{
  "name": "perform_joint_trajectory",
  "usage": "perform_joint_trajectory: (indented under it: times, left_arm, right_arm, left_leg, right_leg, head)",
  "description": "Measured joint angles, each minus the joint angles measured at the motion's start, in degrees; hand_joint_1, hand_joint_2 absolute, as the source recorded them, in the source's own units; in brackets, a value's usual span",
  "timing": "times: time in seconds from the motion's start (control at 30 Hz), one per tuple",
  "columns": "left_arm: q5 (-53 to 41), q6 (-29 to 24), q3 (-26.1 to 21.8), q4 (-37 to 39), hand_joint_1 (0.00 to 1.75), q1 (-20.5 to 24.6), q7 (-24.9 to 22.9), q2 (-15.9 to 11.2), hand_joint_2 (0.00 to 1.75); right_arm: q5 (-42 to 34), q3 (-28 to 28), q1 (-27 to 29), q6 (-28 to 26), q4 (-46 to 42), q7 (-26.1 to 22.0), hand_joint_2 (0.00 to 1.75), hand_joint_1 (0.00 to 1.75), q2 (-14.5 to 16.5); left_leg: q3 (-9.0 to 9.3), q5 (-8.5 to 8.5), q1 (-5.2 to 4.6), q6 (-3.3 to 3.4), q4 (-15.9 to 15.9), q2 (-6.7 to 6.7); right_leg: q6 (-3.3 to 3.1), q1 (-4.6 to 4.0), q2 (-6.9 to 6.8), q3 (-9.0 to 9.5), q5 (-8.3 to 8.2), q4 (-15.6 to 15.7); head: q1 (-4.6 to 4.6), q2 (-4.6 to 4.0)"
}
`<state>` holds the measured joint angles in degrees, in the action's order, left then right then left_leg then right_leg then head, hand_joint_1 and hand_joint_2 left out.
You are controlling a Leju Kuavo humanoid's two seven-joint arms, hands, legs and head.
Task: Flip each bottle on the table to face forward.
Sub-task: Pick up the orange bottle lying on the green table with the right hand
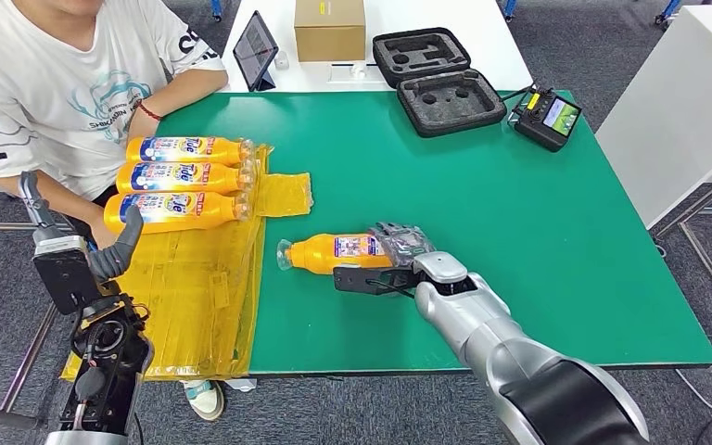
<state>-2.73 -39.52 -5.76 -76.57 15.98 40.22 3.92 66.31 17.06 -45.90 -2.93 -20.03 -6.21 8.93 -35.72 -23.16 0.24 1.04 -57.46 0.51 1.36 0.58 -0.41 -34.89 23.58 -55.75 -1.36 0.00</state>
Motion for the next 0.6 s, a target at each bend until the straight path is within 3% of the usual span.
perform_joint_trajectory:
  times: [0.1,0.47,0.6]
  left_arm:
    - [0.6,0.1,0.0,0.1,0.00,0.0,0.0,-0.2,1.75]
    - [1.3,0.1,0.0,0.2,0.00,-0.5,0.0,-0.5,1.75]
    - [2.0,0.9,-0.1,0.0,0.00,-1.1,0.0,-0.6,1.75]
  right_arm:
    - [-0.4,-0.3,-0.2,0.8,0.4,-0.3,1.75,1.75,0.2]
    - [-0.7,-0.4,-0.3,-0.9,0.7,-3.7,1.75,1.75,1.0]
    - [-4.0,-1.1,0.0,-4.2,0.5,-9.7,1.75,1.75,1.6]
  left_leg:
    - [0.01,0.00,0.00,0.00,0.0,0.00]
    - [0.01,0.00,0.00,0.00,0.0,0.01]
    - [-0.01,0.00,0.01,0.00,0.0,0.02]
  right_leg:
    - [0.00,0.00,0.00,0.00,0.00,0.0]
    - [0.00,0.00,0.01,0.01,0.00,0.0]
    - [0.00,0.00,0.01,0.00,0.00,0.0]
  head:
    - [0.01,0.00]
    - [-0.01,0.00]
    - [0.01,0.00]
